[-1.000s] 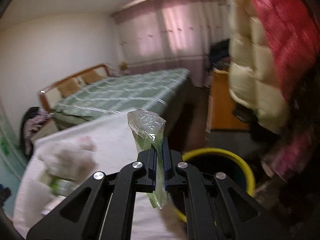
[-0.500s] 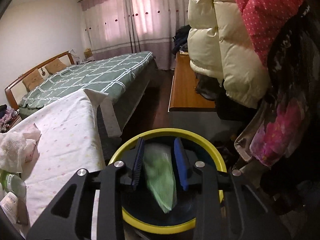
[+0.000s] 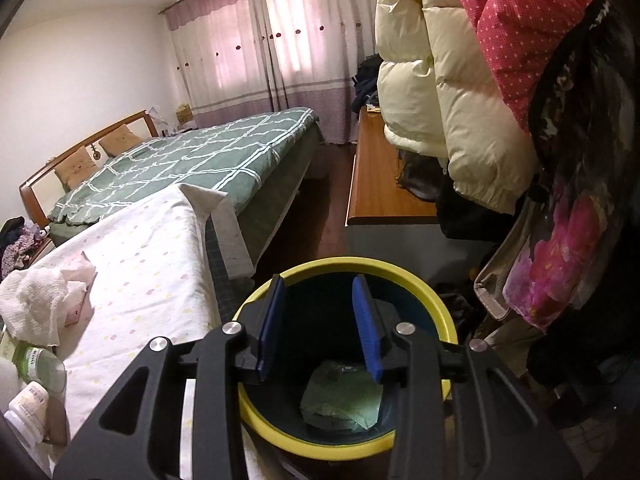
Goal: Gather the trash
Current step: 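Grasp the white pill bottle with the left tool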
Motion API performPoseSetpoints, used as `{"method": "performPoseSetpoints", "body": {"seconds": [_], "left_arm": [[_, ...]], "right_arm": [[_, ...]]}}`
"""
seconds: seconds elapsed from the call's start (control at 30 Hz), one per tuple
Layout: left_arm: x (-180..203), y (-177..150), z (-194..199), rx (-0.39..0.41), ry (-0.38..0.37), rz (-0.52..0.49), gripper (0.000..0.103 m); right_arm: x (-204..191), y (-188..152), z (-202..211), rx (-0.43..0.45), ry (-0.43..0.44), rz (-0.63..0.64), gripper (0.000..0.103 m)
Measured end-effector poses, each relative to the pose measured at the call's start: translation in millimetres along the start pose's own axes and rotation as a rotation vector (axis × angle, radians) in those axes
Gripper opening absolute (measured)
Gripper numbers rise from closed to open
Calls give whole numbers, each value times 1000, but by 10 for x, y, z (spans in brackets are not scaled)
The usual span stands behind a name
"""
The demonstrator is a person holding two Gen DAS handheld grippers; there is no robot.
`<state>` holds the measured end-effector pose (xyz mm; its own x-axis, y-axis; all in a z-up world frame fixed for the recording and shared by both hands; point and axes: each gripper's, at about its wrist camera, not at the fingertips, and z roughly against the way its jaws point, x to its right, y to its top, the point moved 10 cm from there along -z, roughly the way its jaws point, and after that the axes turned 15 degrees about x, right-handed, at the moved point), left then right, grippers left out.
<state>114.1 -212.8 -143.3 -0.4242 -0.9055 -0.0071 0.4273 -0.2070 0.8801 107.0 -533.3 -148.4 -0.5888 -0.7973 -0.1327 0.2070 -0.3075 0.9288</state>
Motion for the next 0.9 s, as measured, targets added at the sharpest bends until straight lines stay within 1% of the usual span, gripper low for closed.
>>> {"method": "performPoseSetpoints", "body": {"seconds": [0.1,0.27,0.43,0.5,0.53,0.7,0.9], "left_arm": [[-11,-42,-118,-17,19,13,75],[-26,-110,-311,-47,30,18,60],[-68,-144,-430,-66,49,17,55],[-71,-148,-465,-69,58,7,52],[-75,-147,-479,-71,59,6,48],[-63,-110,-470,-68,53,6,48],[-47,154,-287,-2,55,2,48]], "right_arm": [[16,-10,-6,-3,9,-6,34],[67,-35,-41,-11,17,-22,34],[143,-50,-71,-16,19,-39,34],[172,-57,-81,-17,19,-44,34],[178,-60,-82,-18,21,-47,34],[219,-45,-68,-13,24,-61,34],[257,-16,-32,-1,31,-74,34]]}}
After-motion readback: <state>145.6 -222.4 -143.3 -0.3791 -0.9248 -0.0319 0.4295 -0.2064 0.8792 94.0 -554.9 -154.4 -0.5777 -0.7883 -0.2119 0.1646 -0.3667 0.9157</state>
